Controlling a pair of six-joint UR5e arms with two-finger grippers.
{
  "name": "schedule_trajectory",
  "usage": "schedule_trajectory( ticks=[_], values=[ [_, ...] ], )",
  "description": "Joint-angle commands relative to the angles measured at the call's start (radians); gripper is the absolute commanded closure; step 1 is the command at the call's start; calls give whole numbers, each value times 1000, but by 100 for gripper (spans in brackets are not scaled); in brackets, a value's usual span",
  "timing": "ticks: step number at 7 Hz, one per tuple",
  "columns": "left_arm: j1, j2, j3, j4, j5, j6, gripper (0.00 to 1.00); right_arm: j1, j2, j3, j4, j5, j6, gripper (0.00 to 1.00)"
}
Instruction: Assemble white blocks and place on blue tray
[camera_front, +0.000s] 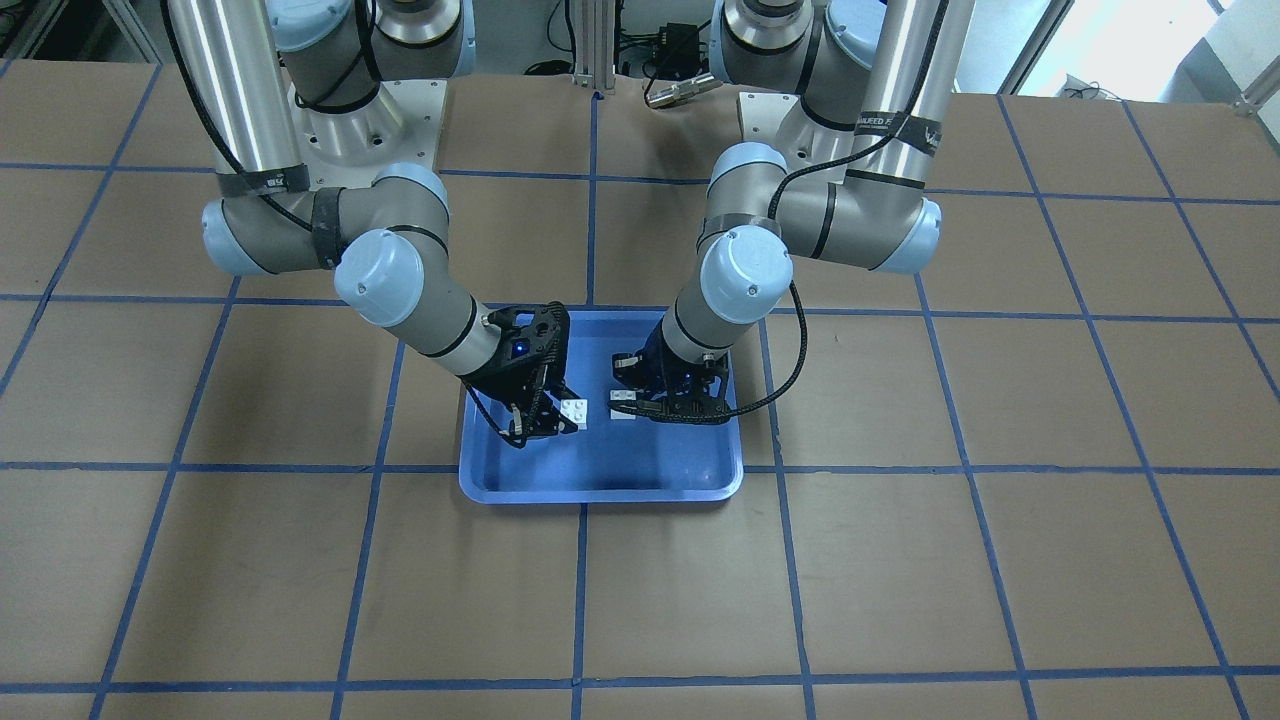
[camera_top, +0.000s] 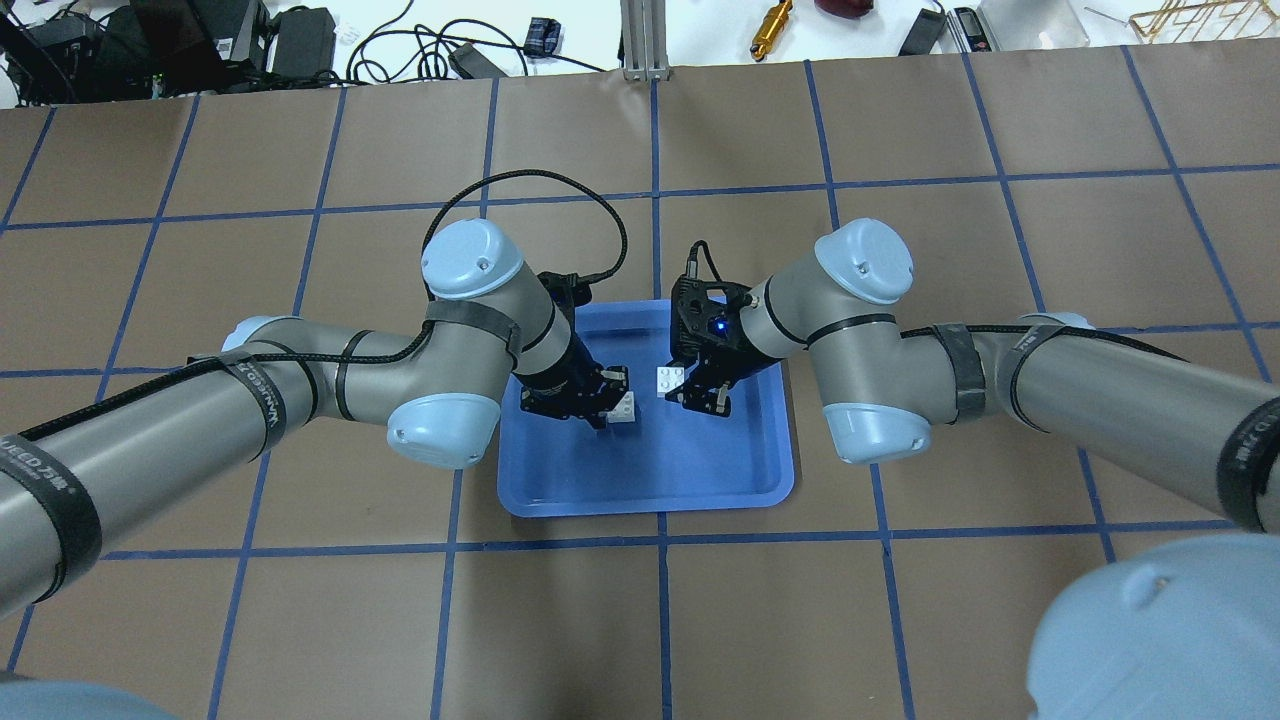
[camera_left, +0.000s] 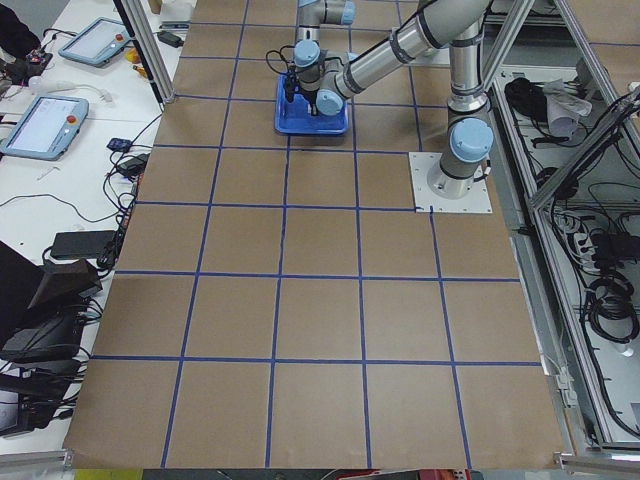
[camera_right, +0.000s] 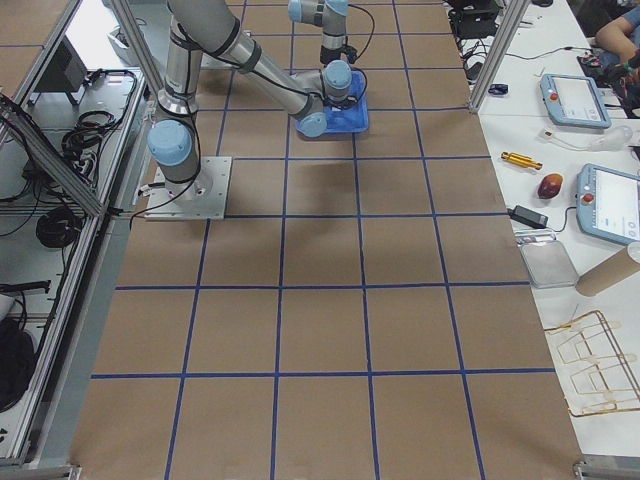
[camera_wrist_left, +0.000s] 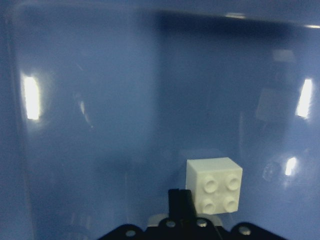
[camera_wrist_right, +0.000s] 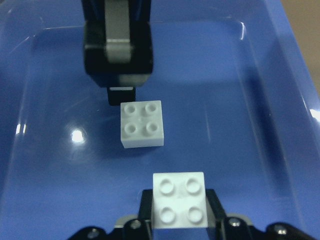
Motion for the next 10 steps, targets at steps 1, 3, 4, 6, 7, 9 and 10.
schedule_trajectory(
  ticks=[1,3,4,6,7,9,10],
  values=[
    [0,0,-1,1,1,-1,99,19,5,-1,-9,0,11,100],
    [0,0,0,1,1,-4,99,28,7,-1,-11,2,25,100],
    [0,0,0,1,1,-4,99,36,8,1,-11,0,36,100],
    [0,1,2,6,-1,-4,99,38,10,2,-10,0,37,100],
    [0,1,1,4,1,-3,99,38,21,1,-13,0,37,100],
    [0,1,2,6,1,-7,99,44,25,2,-26,0,68,100],
    [0,1,1,6,1,-6,99,59,24,-1,-29,-1,91,100]
  ],
)
